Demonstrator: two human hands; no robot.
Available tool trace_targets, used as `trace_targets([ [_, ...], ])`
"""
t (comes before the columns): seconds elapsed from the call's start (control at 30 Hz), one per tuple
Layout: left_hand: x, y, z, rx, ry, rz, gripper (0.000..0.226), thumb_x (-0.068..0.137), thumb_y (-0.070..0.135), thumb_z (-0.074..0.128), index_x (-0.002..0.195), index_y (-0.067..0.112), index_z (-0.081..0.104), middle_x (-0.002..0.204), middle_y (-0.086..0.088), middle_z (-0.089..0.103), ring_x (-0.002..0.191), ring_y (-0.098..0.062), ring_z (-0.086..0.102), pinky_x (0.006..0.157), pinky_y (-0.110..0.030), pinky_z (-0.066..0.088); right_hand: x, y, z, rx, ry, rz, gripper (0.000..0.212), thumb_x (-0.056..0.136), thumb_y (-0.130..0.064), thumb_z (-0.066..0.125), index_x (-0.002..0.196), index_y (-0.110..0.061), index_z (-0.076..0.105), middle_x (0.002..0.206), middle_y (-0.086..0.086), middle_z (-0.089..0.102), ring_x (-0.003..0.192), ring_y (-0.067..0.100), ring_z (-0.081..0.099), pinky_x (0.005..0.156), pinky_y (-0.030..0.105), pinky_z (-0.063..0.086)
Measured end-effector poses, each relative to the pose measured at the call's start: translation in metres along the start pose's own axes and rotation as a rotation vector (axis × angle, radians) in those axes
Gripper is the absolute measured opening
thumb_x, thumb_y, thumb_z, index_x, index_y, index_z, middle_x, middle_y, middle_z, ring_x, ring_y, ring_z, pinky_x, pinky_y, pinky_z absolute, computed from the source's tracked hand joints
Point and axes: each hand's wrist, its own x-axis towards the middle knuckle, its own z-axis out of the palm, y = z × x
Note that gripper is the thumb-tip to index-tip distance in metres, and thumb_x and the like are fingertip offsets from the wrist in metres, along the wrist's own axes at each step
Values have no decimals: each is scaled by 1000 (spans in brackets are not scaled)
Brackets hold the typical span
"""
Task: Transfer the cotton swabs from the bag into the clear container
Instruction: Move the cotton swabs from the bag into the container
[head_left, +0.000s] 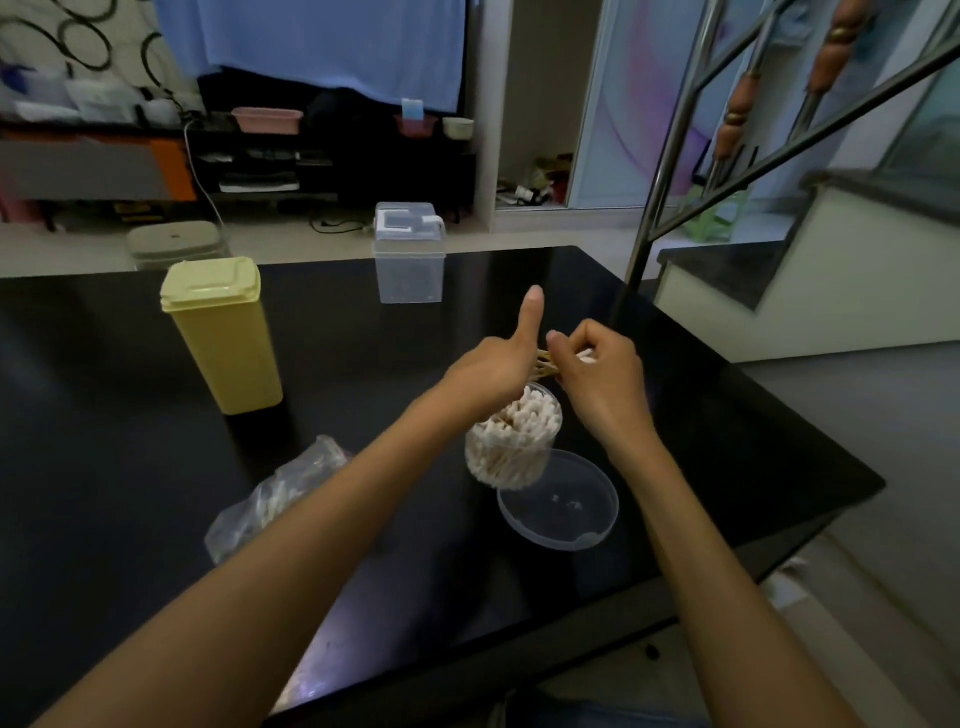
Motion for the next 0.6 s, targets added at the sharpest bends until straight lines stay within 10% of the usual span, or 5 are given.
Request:
trace_targets([
  [0.1,11,-10,14,15,61,30,83,92,65,5,114,11,64,109,-11,65,99,-24,59,90,-39,45,-1,0,1,-60,10,-51,27,96,-26,50,72,-13,50,63,-5,51,56,3,48,50,4,38],
  [0.37,12,-17,24,-148,100,78,35,100,23,25,69,15,40,69,-3,41,60,-15,36,62,-32,30,-1,-2,4,-66,-46,74,27,100,-32,36,93,-12,52,75,-8,51,66,3,50,56,12,40],
  [0.6,6,-13,7,-466,-88,-38,33,101,19,29,74,13,48,62,1,39,55,-8,34,50,-19,31,-3,-3,3,263,-77,127,25,86,-37,63,76,-14,57,72,0,63,63,2,61,57,14,49],
])
